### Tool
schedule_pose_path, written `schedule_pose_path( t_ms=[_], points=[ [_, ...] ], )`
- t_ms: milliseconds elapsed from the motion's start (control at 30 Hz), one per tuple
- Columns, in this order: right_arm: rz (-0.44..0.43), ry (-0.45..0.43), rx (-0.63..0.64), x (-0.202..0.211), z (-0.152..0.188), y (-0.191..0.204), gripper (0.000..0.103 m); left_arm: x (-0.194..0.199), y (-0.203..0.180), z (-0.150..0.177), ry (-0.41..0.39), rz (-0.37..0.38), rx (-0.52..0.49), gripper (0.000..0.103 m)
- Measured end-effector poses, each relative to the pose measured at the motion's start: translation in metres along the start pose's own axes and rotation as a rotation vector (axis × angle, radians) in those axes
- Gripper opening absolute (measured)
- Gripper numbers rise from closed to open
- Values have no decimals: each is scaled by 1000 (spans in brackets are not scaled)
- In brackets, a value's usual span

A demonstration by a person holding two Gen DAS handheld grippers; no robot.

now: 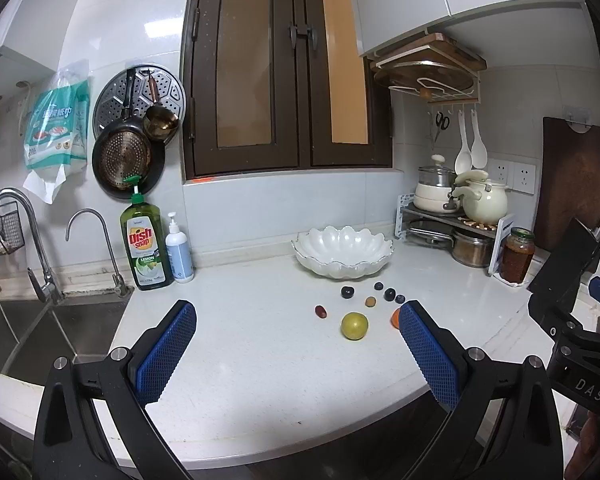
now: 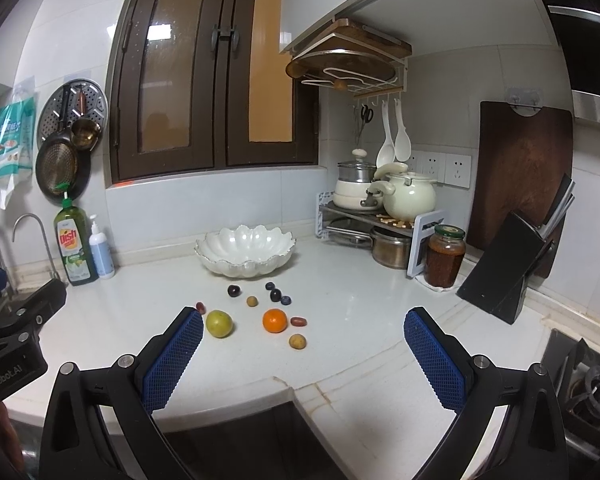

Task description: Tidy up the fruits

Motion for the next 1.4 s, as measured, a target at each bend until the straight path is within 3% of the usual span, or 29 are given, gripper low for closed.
schedule_pose_path(
  t_ms=[333, 533, 767, 1000, 1400],
  points=[
    [-10, 17, -1, -3, 3, -1, 102, -1, -5, 2, 8, 8, 2, 103],
    [-14, 57, -15, -13, 13, -9, 102, -12, -16, 13, 84, 40, 5, 103],
    [-18, 110, -29, -35, 24, -15, 102, -30, -28, 18, 105, 38, -20, 103],
    [-4, 145, -55, -70, 28, -22, 100, -68, -42, 15, 122, 57, -48, 102],
    [26, 258, -79, -147, 40, -27, 88, -154, -66, 27, 234, 116, -114, 95]
  ],
)
Point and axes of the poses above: each gripper's, at about its wrist camera, not at the fingertips, and x roughly against the way its jaws point, y to its left, z to its underside, the point moved 9 cm from there along -x, roughly the way its jaws point, and after that the axes turned 6 degrees about -z, right-handed, at the moved point
